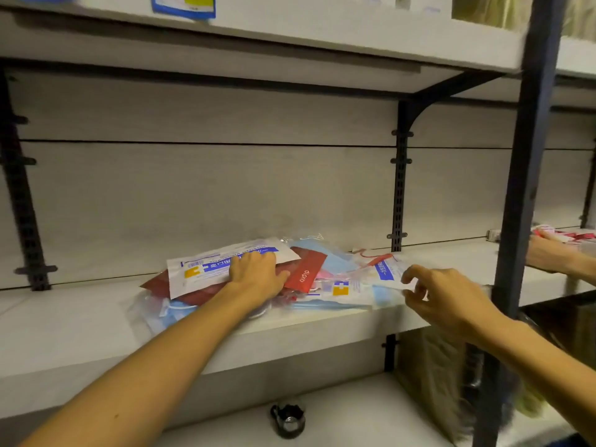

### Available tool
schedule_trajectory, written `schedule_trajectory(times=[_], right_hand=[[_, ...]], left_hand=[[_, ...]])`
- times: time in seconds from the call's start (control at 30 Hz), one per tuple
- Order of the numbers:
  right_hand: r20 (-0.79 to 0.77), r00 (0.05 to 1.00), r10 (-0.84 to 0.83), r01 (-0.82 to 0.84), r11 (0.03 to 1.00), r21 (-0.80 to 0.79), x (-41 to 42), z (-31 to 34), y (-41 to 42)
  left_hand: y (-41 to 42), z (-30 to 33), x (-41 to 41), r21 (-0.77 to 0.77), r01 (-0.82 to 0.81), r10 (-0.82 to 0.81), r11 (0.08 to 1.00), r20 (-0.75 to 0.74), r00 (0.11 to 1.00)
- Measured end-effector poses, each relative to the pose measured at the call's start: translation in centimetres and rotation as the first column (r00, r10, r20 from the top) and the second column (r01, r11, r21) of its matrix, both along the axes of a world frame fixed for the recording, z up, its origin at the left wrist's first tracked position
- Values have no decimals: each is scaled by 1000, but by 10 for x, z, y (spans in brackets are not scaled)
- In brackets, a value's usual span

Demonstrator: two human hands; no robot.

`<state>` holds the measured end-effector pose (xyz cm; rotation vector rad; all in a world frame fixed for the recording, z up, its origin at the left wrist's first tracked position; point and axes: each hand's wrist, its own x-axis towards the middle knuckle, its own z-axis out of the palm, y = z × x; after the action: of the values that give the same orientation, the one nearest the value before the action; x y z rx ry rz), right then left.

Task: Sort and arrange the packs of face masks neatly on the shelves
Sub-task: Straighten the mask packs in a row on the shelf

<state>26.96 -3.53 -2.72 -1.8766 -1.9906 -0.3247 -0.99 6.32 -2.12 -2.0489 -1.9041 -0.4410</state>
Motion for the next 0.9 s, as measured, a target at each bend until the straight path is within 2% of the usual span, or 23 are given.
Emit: schedule_trajectory(times=[0.13, 0.27, 0.37, 0.43, 0.5, 0.6, 0.77, 0.9], right_hand=[[-24, 1000, 12, -11, 999, 35, 7, 0, 33], [-35, 998, 59, -57, 997, 50, 4, 2, 62], [-13, 995, 96, -96, 994, 48, 3, 3, 83], [-21, 992, 128, -126, 990, 62, 8, 3, 95], [-31, 986, 166, -164, 984, 66, 15, 4, 106], [-68, 977, 200, -195, 978, 73, 28, 5, 120], [-225, 940, 255, -250, 967, 48, 45, 9, 149], [-267, 917, 295, -294, 955, 42, 48, 9, 174]], left_hand=[[22, -1, 10, -35, -28, 29, 999, 25, 999], [35, 4, 17, -124, -22, 57, 992, 284, 957], [40, 14, 21, -218, -22, 114, 976, 419, 901], [42, 16, 27, -269, -34, 158, 963, 452, 878], [42, 15, 34, -294, -69, 191, 953, 410, 892], [37, 15, 46, -265, -103, 200, 959, 368, 908], [32, 16, 62, -225, -58, 153, 973, 434, 888], [24, 18, 67, -65, -103, 122, 993, 536, 835]])
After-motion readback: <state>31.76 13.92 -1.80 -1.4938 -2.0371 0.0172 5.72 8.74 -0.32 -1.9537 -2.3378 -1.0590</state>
